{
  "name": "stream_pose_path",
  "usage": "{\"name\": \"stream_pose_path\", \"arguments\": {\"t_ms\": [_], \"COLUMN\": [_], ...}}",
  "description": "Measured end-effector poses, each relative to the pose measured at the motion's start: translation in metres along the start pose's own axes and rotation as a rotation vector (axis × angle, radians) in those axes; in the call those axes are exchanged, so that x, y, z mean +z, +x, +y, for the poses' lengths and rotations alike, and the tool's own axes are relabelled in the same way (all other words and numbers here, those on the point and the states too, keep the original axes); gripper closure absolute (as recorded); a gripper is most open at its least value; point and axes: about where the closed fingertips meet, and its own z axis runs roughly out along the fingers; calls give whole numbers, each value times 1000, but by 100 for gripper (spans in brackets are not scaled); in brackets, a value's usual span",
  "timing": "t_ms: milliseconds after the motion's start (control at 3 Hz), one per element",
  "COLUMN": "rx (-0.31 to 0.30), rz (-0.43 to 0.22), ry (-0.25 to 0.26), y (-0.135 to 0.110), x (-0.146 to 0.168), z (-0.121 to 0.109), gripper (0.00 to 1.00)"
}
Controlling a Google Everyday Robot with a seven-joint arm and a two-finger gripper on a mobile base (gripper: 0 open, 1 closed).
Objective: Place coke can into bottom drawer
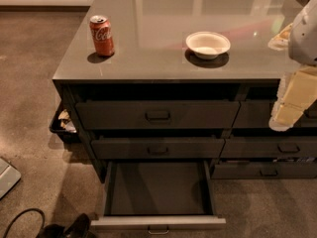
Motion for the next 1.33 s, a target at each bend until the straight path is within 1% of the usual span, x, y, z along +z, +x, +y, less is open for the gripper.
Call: {"name": "stream_pose_path", "arguments": {"t_ms": [333,667,1000,1333], "rx": [0,17,80,141], "rz": [0,-26,-135,-306], "ry": [0,0,21,46], "y": [0,-5,-19,-58], "x": [0,2,10,28], "z": [0,-7,-32,-66], "gripper": [0,0,0,0]}}
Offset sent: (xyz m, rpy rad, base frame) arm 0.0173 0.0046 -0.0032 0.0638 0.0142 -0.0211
